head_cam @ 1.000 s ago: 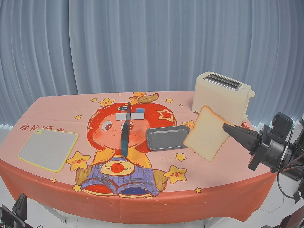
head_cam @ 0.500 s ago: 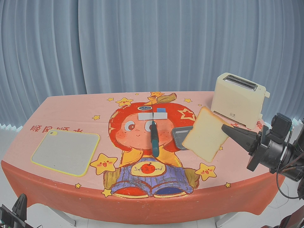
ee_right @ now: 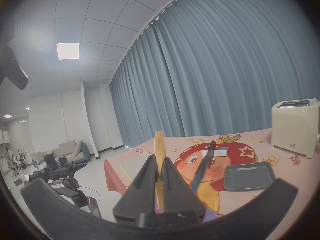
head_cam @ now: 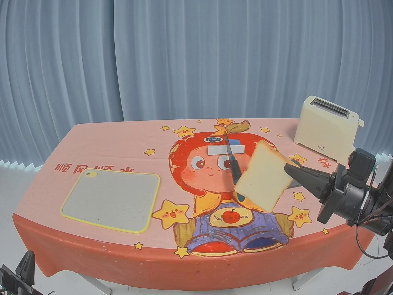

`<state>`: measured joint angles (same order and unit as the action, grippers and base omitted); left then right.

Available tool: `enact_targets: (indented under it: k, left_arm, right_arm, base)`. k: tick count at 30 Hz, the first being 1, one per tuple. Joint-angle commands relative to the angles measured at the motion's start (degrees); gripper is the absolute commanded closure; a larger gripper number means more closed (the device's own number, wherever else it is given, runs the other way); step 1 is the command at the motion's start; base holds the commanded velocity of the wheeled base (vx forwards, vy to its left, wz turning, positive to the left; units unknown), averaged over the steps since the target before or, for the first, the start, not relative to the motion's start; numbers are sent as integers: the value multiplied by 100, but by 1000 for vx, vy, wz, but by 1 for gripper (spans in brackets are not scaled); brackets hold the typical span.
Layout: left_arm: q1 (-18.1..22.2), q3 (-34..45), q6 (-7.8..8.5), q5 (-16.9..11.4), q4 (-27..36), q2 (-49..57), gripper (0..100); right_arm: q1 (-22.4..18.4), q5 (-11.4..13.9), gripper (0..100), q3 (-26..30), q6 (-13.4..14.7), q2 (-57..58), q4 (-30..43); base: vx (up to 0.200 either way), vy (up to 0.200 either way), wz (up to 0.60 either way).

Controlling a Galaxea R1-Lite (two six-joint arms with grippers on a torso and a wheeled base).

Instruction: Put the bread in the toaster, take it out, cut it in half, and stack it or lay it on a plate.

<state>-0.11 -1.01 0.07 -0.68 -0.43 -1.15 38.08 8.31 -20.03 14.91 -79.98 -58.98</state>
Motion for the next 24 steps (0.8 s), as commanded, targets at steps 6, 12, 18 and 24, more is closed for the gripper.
enact_targets:
  k: [6,12,18,24]
  left_arm:
    - [2,101,1,-2,-1,0,100]
    - [2,101,1,-2,-1,0,100]
    - [2,101,1,-2,-1,0,100]
    - [2,101,-7,-2,8,0,100]
  right_arm:
    - [15,4,100,-1,12,-44,0]
    - [59,4,100,-19,126,-44,0]
    - [182,4,100,-10,188,-44,0]
    - [252,4,100,34,188,-70,-8]
  base:
    - [0,200,0]
    - [0,100,0]
    - [0,0,0]
    - [0,0,0]
